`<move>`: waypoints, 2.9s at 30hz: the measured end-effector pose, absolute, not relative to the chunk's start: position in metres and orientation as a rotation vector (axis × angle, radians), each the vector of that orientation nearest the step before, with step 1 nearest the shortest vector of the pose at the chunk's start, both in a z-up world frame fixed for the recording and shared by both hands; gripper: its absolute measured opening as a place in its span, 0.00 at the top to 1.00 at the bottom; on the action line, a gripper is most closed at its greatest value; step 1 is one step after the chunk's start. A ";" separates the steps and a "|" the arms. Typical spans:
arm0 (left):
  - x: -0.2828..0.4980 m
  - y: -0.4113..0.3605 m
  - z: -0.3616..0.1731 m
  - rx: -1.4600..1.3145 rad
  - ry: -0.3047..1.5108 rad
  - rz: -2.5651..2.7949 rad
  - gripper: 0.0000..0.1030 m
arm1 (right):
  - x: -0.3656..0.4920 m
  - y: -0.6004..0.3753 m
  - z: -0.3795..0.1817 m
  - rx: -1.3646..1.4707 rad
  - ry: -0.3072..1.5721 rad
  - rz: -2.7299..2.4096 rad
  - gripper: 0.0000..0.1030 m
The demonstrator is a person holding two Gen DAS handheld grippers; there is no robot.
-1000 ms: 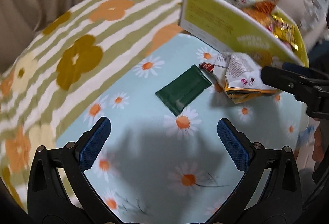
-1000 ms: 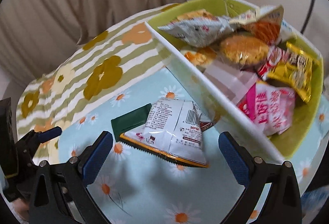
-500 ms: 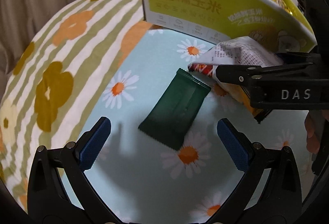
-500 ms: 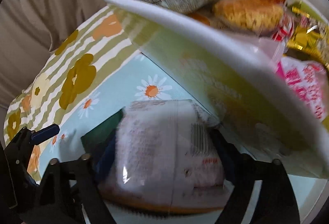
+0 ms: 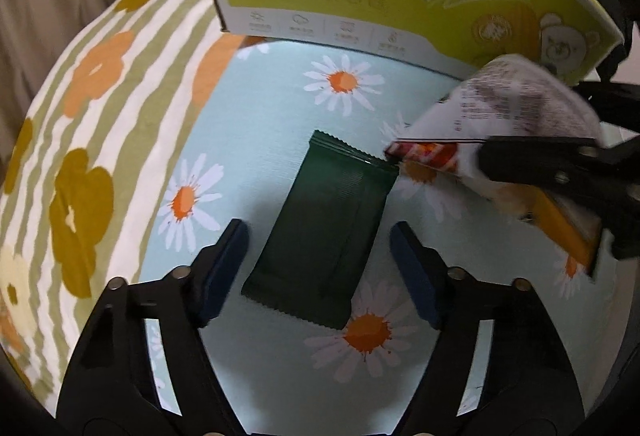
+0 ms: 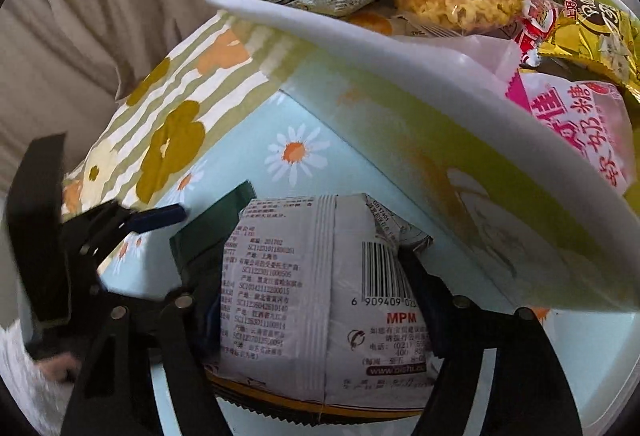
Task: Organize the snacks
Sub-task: 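Grasp the white MPM bag with the right tool while the left tool grasps the dark green packet, then carry both items over the box and open both tools to release them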
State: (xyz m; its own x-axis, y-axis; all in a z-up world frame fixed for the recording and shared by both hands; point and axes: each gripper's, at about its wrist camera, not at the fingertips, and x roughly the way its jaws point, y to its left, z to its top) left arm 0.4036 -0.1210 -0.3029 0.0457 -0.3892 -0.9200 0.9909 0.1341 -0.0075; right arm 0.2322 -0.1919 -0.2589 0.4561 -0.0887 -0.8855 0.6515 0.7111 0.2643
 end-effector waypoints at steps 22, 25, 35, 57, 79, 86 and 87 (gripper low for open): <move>0.391 -0.101 -0.261 0.759 1.026 -1.174 0.57 | 0.225 -0.180 -0.222 0.562 0.991 -0.361 0.32; 0.391 -0.085 -0.237 0.692 1.024 -1.121 0.57 | 0.225 -0.174 -0.204 0.545 0.966 -0.316 0.32; 0.378 -0.067 -0.156 0.578 0.985 -0.971 0.57 | 0.215 -0.189 -0.126 0.484 0.821 -0.161 0.32; 0.294 -0.266 -0.131 0.247 1.045 -0.734 0.57 | 0.173 -0.407 -0.084 0.322 0.832 0.051 0.32; 0.263 -0.226 -0.123 0.216 1.002 -0.501 0.01 | 0.187 -0.387 -0.114 0.256 0.842 0.113 0.29; 0.255 -0.213 -0.120 0.210 1.001 -0.456 0.01 | 0.185 -0.386 -0.123 0.241 0.850 0.062 0.01; 0.254 -0.211 -0.120 0.206 1.003 -0.448 0.01 | 0.183 -0.386 -0.124 0.231 0.867 0.052 0.01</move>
